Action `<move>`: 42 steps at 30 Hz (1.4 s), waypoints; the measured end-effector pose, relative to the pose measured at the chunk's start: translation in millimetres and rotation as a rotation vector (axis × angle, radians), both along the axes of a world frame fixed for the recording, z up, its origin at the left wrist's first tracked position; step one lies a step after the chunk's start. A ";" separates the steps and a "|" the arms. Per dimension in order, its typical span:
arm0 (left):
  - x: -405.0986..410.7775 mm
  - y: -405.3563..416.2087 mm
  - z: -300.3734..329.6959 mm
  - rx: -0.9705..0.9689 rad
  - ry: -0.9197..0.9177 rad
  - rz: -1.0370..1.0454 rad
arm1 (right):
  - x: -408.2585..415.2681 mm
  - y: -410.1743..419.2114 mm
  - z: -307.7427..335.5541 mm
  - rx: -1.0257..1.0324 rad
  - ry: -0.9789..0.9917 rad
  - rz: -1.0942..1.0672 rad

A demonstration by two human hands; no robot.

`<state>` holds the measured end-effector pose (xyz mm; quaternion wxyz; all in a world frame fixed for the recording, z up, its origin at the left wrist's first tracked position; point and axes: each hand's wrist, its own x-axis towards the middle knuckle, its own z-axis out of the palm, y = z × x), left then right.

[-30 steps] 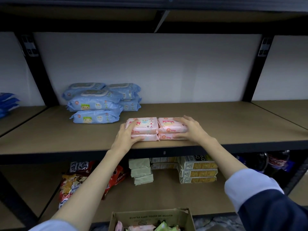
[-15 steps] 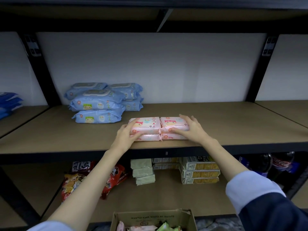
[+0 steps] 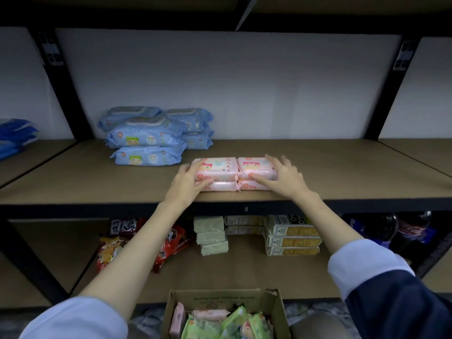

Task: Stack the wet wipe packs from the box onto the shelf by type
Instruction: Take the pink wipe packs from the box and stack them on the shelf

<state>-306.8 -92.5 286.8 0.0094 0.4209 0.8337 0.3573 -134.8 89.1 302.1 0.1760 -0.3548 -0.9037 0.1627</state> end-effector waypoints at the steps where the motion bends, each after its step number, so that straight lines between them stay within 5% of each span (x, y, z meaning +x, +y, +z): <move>1: 4.7 -3.4 0.9 -0.048 0.106 0.033 | 3.2 -6.0 -1.4 0.069 0.010 -0.015; 5: 33.0 -26.6 -3.0 0.016 0.518 0.059 | 22.3 -37.3 -14.7 0.297 0.133 -0.013; 10: 66.4 -57.0 -45.8 0.082 0.716 -0.085 | 43.9 -84.9 -72.2 0.398 0.233 0.132; 23: 93.2 -123.7 -281.3 -0.700 -0.100 -0.136 | 94.4 -131.3 -282.6 -0.390 -0.541 0.123; 29: 94.3 -134.2 -335.1 -0.699 -0.305 -0.023 | 94.7 -130.5 -335.5 -0.513 -0.637 0.069; 36: 63.1 -112.1 -370.6 -0.304 -0.343 0.307 | 30.8 -123.0 -389.5 -0.401 -0.513 0.202; 42: 54.7 -93.3 -402.0 -0.186 -0.542 0.418 | -4.3 -104.1 -432.3 -0.227 -0.429 0.247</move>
